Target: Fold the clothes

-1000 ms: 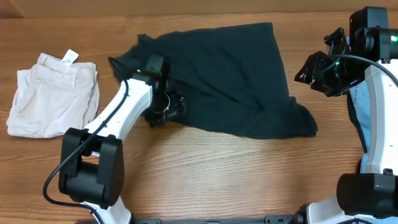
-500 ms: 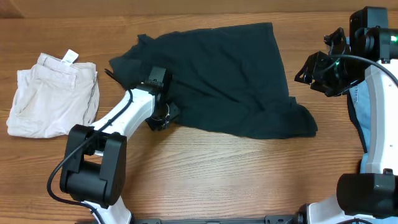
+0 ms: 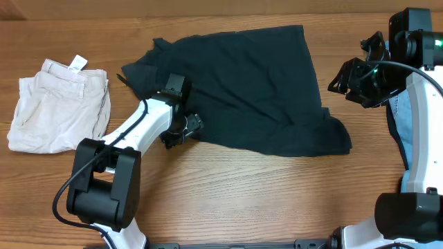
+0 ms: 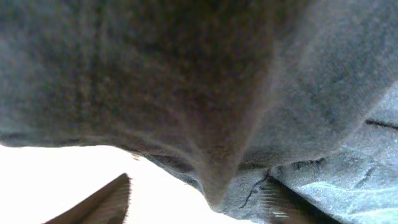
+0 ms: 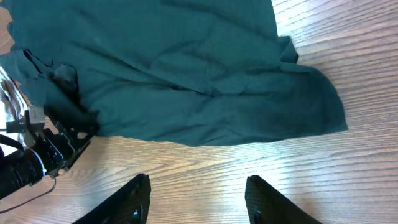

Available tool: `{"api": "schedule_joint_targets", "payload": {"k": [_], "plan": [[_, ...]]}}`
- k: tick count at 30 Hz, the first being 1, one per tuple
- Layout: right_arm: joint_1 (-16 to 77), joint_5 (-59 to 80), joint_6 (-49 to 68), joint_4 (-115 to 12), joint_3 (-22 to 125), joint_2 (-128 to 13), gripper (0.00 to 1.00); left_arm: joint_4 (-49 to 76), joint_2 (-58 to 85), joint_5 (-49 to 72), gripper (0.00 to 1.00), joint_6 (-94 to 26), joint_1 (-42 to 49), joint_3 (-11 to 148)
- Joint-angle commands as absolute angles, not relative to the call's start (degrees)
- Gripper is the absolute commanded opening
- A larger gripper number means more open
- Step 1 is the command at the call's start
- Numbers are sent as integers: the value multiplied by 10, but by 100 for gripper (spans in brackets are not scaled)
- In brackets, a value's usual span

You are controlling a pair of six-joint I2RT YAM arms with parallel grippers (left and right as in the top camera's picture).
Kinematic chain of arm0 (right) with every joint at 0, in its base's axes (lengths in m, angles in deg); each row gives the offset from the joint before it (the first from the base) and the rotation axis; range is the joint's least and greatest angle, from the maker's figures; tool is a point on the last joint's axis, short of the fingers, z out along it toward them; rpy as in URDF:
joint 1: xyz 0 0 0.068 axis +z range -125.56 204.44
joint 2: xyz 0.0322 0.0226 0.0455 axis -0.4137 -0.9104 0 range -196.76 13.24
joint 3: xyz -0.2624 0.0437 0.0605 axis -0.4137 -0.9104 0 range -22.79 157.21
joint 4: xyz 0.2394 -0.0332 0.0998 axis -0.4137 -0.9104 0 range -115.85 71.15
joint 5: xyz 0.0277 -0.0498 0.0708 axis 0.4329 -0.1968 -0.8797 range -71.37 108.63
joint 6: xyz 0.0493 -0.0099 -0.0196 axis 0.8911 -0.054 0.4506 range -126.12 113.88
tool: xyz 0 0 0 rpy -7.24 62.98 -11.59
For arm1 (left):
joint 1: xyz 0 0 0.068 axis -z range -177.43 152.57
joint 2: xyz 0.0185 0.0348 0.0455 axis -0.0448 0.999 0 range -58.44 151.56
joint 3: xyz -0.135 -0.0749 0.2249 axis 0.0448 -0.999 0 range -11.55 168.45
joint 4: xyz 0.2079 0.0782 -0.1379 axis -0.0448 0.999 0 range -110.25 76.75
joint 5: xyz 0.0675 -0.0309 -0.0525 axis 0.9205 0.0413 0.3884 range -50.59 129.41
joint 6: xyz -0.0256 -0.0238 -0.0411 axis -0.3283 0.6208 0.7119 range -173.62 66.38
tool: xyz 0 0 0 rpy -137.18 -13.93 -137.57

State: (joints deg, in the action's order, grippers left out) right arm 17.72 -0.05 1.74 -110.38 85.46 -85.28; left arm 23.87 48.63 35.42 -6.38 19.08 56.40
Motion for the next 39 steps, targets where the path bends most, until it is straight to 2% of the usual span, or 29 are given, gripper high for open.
{"api": "schedule_joint_targets", "payload": {"k": [1, 2, 3, 6, 8, 12, 15, 21, 24, 25, 27, 29, 33, 37, 39], "plan": [[176, -5, 13, -1102, 853, -842, 53, 239, 492, 402, 32, -68, 192, 561], [176, -5, 13, -1102, 853, -842, 53, 241, 492, 404, 8, -85, 192, 561], [176, -5, 13, -1103, 853, -842, 53, 248, 492, 397, 4, -87, 191, 561], [176, -5, 13, -1104, 853, -842, 53, 304, 484, 380, 4, -87, 188, 567], [176, -5, 13, -1104, 853, -842, 53, 401, 463, 379, 4, -87, 183, 588], [176, -5, 13, -1100, 851, -842, 54, 511, 421, 379, 4, -100, 176, 607], [176, -5, 14, -1091, 839, -843, 54, 556, 393, 379, 17, -100, 175, 607], [177, -7, 27, -1040, 734, -846, 53, 612, 383, 386, 20, -126, 175, 607], [177, -7, 33, -1005, 663, -846, 40, 614, 383, 392, 22, -127, 175, 607], [177, -7, 45, -990, 634, -846, 27, 608, 383, 412, 27, -127, 175, 607], [177, -7, 76, -954, 575, -846, 17, 591, 383, 469, 43, -128, 175, 605], [177, -10, 103, -925, 520, -846, 4, 559, 383, 499, 50, -142, 175, 595], [177, -43, 104, -889, 448, -846, 4, 480, 387, 504, 47, -157, 175, 549], [177, -73, 86, -882, 444, -846, 4, 393, 387, 487, 46, -163, 175, 505], [177, -88, 74, -882, 444, -846, 4, 389, 387, 484, 59, -163, 175, 499]]}}
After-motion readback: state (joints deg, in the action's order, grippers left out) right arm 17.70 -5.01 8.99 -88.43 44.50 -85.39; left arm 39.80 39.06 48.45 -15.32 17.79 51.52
